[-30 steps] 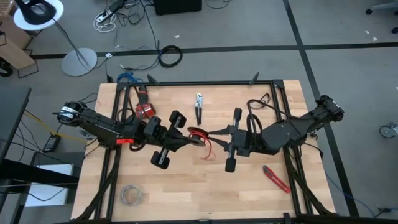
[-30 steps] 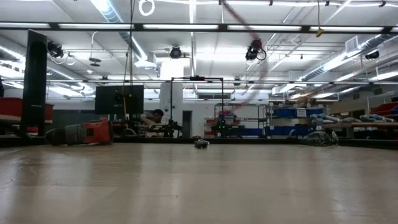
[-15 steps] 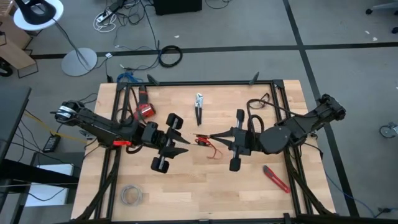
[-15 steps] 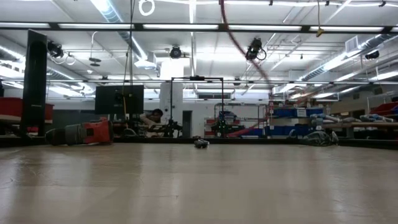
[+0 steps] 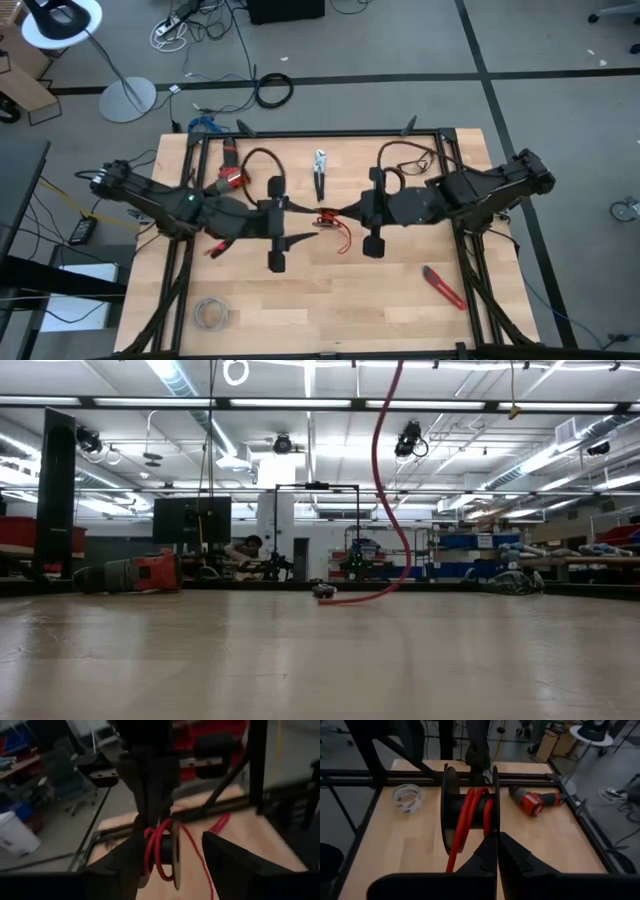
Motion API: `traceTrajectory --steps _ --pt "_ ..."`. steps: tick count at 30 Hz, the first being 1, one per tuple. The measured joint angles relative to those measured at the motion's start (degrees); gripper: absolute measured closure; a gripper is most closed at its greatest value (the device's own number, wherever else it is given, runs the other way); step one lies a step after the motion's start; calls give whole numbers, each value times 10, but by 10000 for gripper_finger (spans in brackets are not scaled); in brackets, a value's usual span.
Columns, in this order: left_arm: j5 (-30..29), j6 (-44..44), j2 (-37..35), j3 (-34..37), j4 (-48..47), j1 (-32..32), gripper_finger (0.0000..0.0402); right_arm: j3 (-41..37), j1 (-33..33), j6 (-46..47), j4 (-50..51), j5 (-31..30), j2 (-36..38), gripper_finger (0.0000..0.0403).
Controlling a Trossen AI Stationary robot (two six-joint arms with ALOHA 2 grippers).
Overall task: Coil cords
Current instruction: Coil the red wire onto the black spool
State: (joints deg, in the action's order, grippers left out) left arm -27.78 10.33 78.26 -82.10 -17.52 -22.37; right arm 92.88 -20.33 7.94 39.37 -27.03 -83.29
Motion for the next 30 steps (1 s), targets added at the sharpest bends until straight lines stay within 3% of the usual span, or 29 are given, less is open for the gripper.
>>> traceTrajectory --steps 4,11,22,30 --pt "-19 -2 43 -94 -133 -1 211 0 25 0 9 26 0 403" --pt "-42 -8 101 -183 -248 11 244 0 45 0 20 58 0 403" --pt "-20 -19 122 -190 -256 33 280 0 44 -5 20 58 0 403" --pt "-17 -20 118 -190 -250 32 330 0 43 -11 18 41 0 403"
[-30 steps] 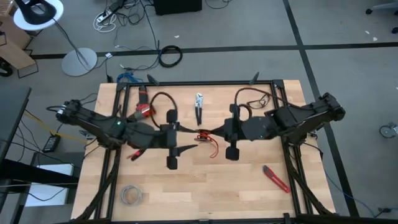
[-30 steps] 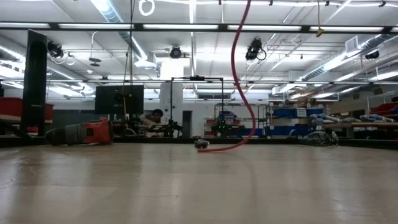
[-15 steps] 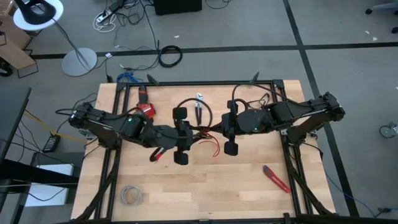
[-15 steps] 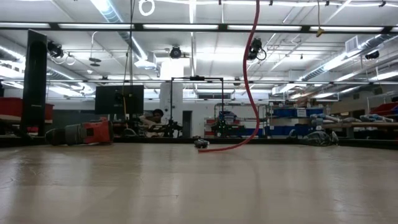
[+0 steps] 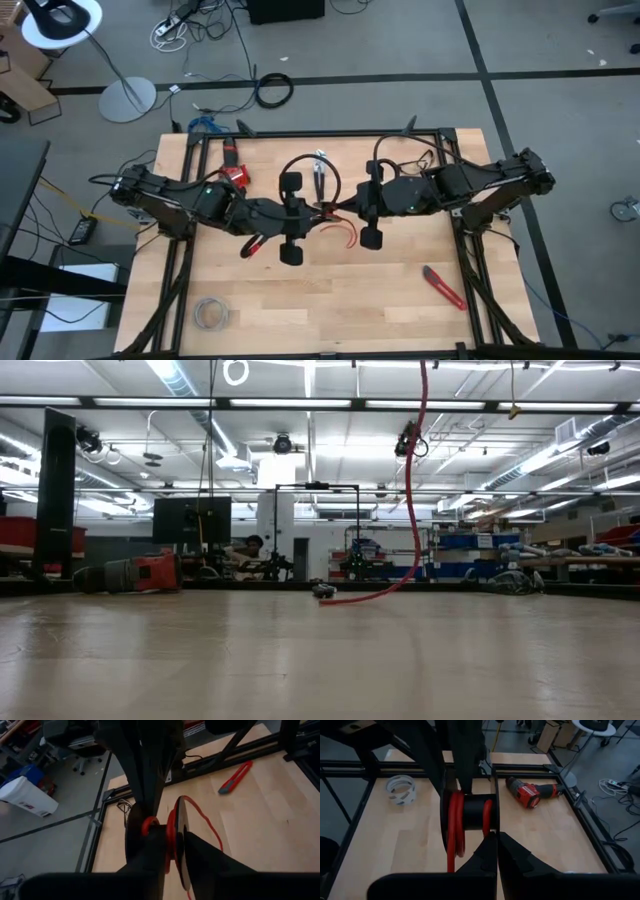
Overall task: Coil cords
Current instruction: Coil the red wire onto the black spool
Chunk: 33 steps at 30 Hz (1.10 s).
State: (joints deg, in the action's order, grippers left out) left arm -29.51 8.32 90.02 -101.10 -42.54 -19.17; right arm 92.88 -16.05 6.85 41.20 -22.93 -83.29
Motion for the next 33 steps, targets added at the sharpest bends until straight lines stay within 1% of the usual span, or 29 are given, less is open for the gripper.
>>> traceTrajectory --steps 10,13,17,21,23,25,28,33 --pt "-4 -7 0 0 0 0 395 0 0 -6 -2 -17 0 403" --pt "-4 -15 -1 0 0 0 397 0 -3 -24 -13 -19 0 402" --pt "-2 -30 -6 0 6 -2 400 0 -14 -56 -44 -29 0 390" --pt "3 -41 -5 0 22 -1 400 0 -38 -96 -88 -80 0 372" --pt "8 -40 -3 1 31 -4 401 0 -50 -120 -114 -92 0 363" --pt "13 -40 -4 7 65 -4 401 0 -65 -148 -140 -105 1 353" --pt "22 -32 -12 38 126 -4 401 0 -92 -190 -182 -130 1 338" --pt "59 -24 -23 115 275 -3 401 0 -158 -304 -272 -212 1 317"
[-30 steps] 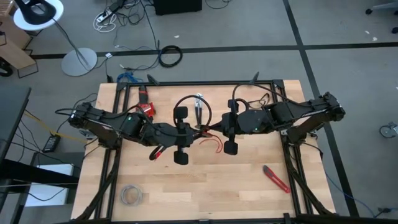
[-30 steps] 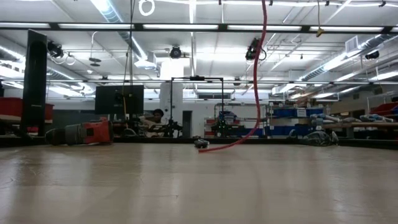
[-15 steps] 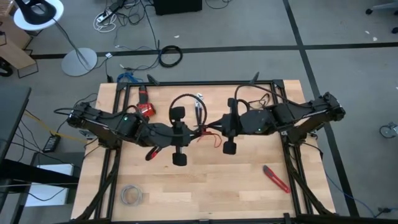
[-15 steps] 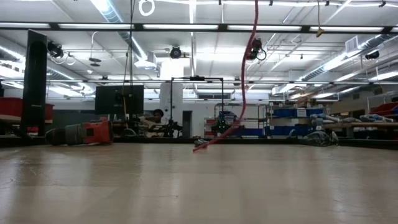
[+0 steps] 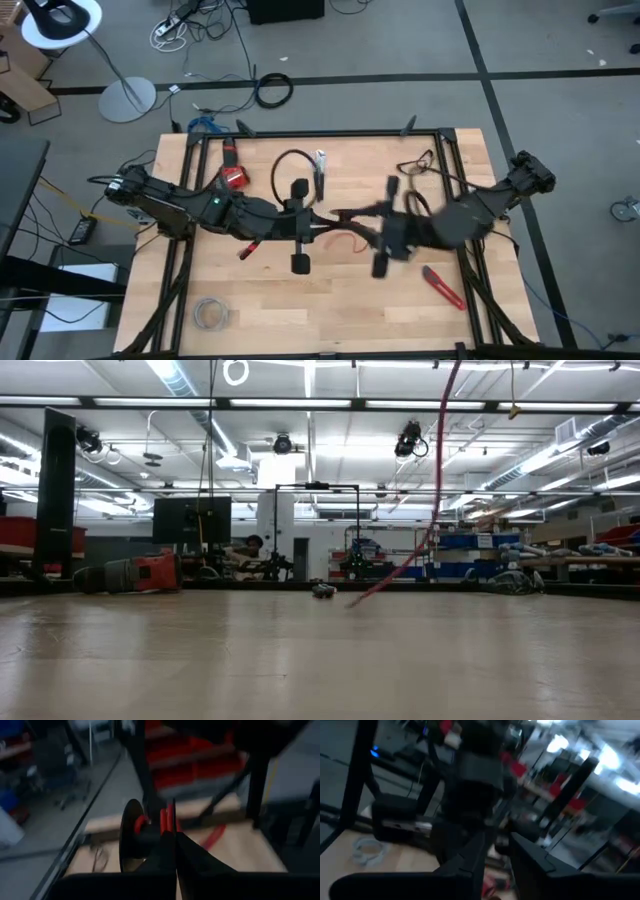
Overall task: Coil cords
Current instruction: Coil the red wire onto the black spool
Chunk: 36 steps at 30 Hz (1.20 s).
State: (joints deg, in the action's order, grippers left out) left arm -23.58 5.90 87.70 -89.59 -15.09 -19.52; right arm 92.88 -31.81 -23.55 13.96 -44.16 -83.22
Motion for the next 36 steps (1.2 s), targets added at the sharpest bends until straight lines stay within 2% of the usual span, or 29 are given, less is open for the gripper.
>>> traceTrajectory --steps 4,9,12,18,26,32,36 --pt "22 13 -7 67 156 2 401 0 -51 -73 -63 -70 0 310" --pt "78 25 -14 154 399 4 401 0 -83 -70 -59 -144 1 312" --pt "117 27 -16 206 556 7 401 1 -90 -54 -57 -157 0 313" --pt "175 -11 -16 291 783 16 401 0 -87 -40 -68 -162 0 312" --pt "204 -36 -16 344 889 22 401 0 -55 -36 -94 -116 0 304" --pt "228 -37 -16 345 891 22 401 0 -28 -20 -100 -80 0 307" --pt "237 -33 -16 345 894 23 401 0 -14 8 -93 -30 0 307"
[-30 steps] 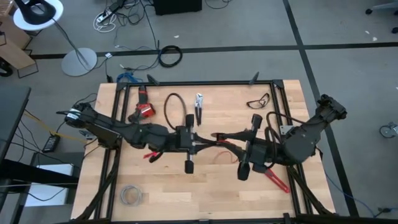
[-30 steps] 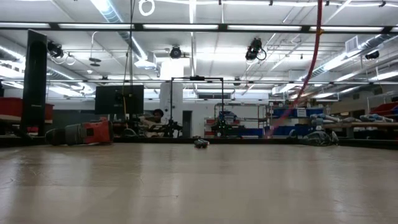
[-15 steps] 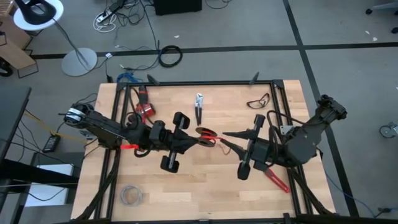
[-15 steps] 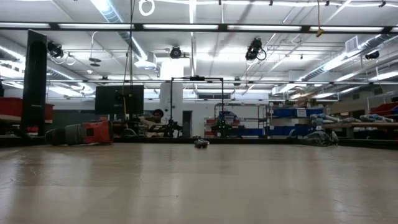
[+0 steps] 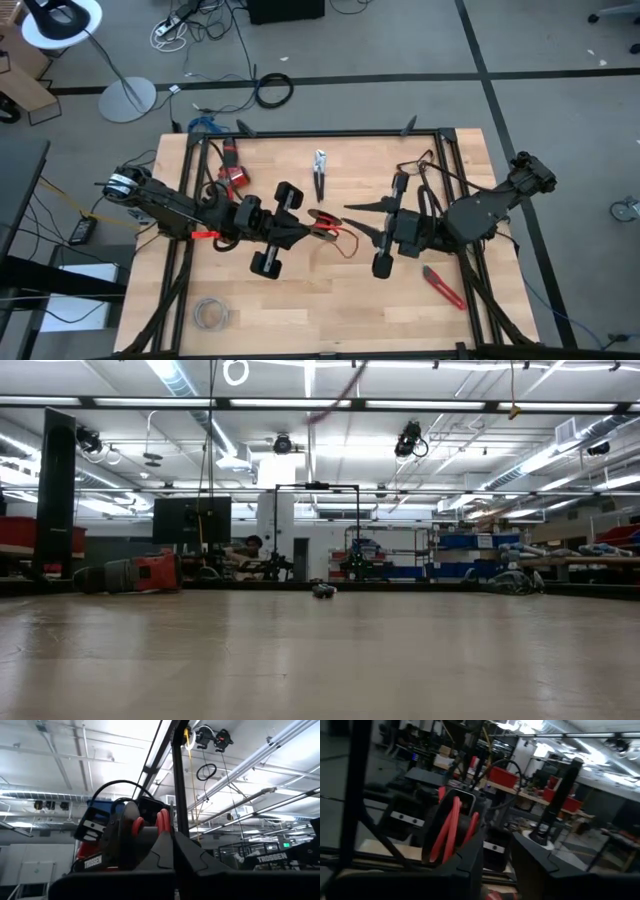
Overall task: Coil cords
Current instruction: Coil the red wire onto the black spool
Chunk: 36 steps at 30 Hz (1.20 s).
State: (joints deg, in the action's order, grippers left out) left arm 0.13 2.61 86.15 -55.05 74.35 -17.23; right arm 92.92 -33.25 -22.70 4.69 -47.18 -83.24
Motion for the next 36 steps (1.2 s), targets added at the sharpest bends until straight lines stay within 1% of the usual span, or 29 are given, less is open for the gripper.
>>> traceTrajectory --steps 6,11,16,22,28,33,36 --pt "10 15 0 0 11 0 401 0 9 23 19 17 0 307" --pt "19 33 0 0 25 0 401 0 12 45 29 53 0 307" --pt "18 50 0 0 32 0 401 0 12 33 21 55 -1 307" --pt "17 62 0 0 42 0 401 0 12 30 14 74 -1 307" --pt "12 68 0 0 40 0 401 0 29 32 14 87 -1 307" --pt "12 73 0 0 39 0 401 0 52 55 24 122 -1 310" --pt "11 76 0 0 39 0 401 0 59 56 27 126 -1 315"
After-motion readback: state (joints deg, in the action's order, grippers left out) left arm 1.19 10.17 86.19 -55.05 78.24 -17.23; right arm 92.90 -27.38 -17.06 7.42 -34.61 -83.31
